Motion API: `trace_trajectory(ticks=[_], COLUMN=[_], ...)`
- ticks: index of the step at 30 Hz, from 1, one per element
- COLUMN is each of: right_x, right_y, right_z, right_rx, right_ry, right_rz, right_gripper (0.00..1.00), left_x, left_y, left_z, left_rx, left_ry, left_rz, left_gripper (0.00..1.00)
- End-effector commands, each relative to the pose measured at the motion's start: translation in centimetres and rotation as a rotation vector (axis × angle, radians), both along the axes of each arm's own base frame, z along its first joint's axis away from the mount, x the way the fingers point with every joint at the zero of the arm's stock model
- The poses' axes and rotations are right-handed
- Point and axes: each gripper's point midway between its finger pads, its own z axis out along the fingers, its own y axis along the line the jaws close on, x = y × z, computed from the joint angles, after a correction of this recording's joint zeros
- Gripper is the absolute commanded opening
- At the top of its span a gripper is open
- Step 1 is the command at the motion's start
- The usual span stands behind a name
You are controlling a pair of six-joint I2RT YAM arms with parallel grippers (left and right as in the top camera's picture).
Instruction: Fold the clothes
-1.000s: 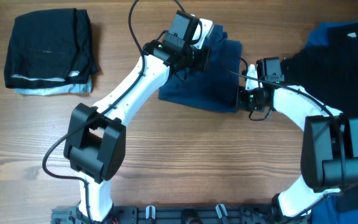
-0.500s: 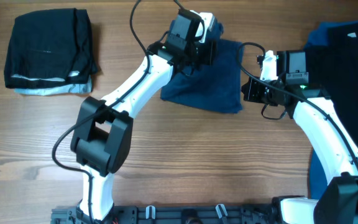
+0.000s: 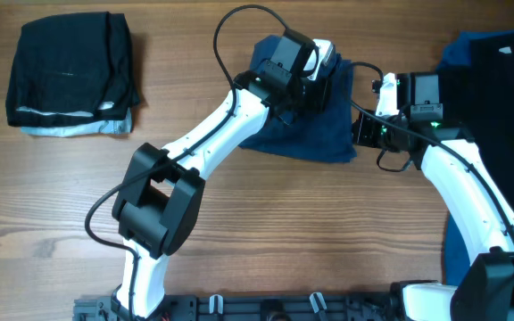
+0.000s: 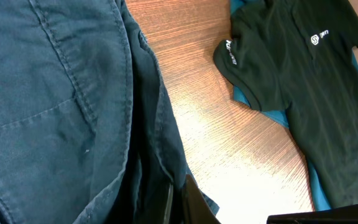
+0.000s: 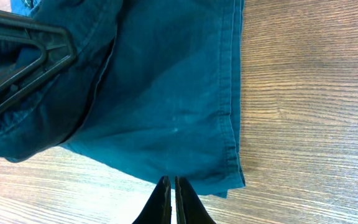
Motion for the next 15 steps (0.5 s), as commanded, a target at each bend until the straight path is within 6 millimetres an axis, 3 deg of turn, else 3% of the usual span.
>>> trace_trajectory(ticks=[1,3,7,9,11,15], right_x=[0.6,1.3,3.0,3.4,4.0,5.2], right_y=[-0.4,-0.6,-2.2,-2.5,-2.4,-0.6], right_z=[0.8,1.9,7.9,10.3,12.0,12.5], right_rx=[-0.009,-0.020,-0.031,-0.029,-0.021,0.043], right_ry=[-0.025,-0.058,-0.146,-0.180,-0.222,-0.279], right_rz=[-0.025,-0.035,-0.070,-0.080,-0.074,0.025], right_gripper=[0.04,0.04,0.04,0.05,0.04,0.04], left_x=[-0.3,-0.5,-1.7,-1.5,0.0,3.7], left_y=[-1.1,-1.5,-2.7,-2.5,-1.0,3.8], left_z=[0.5,0.9,2.9,3.9,5.5,7.5], left_rx=[-0.032,-0.050,-0.138,-0.144,-0.127,-0.073], left_ry=[0.012,0.005,0.013,-0.018,-0.076,-0.153], left_rz=[-0.022,-0.040,-0.123,-0.129,-0.069,0.101], left_gripper=[0.10,0.20,0.45,0.46,0.46,0.23])
